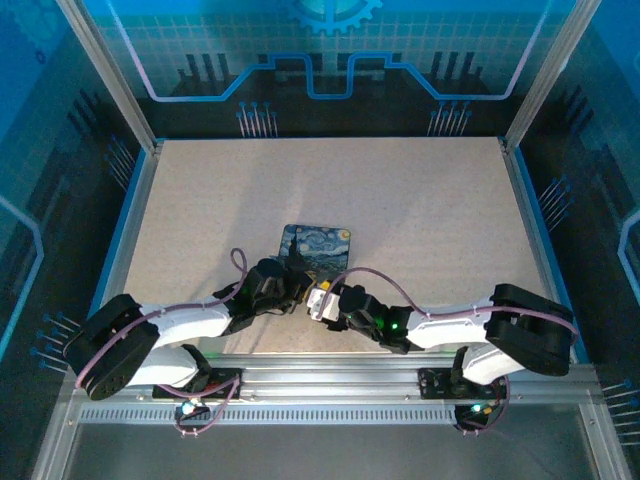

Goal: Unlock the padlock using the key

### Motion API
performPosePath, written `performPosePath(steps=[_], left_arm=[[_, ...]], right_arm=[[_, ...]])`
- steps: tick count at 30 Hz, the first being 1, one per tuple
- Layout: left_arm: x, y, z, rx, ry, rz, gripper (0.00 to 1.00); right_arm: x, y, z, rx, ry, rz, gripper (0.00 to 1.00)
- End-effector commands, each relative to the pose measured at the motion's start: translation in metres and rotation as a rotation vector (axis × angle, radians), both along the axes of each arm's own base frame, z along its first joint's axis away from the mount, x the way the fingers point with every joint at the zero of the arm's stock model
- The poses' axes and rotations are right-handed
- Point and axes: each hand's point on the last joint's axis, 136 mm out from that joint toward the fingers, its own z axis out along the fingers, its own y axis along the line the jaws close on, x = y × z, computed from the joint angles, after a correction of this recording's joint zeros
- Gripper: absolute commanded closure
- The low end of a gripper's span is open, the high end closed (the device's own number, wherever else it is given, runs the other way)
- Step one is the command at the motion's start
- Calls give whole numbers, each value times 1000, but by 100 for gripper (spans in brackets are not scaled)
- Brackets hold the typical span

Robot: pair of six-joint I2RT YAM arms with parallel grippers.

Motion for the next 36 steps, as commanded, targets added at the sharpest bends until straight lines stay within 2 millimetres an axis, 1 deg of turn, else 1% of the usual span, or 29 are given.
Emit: performPosePath(steps=[1,6,16,36], left_arm=[[6,-13,17,-54,-25,-17,94],[5,-13,16,-56,-23,-20,94],[6,-13,16,-57,-23,-19,94],[4,-15,14,-60,-13,-27,94]], right_arm=[[10,4,6,37,-17,-27,56],[16,8,4,39,-21,-39,63],[22,13,3,49,-24,-46,69],[33,17,0,55,-34,-81,83]])
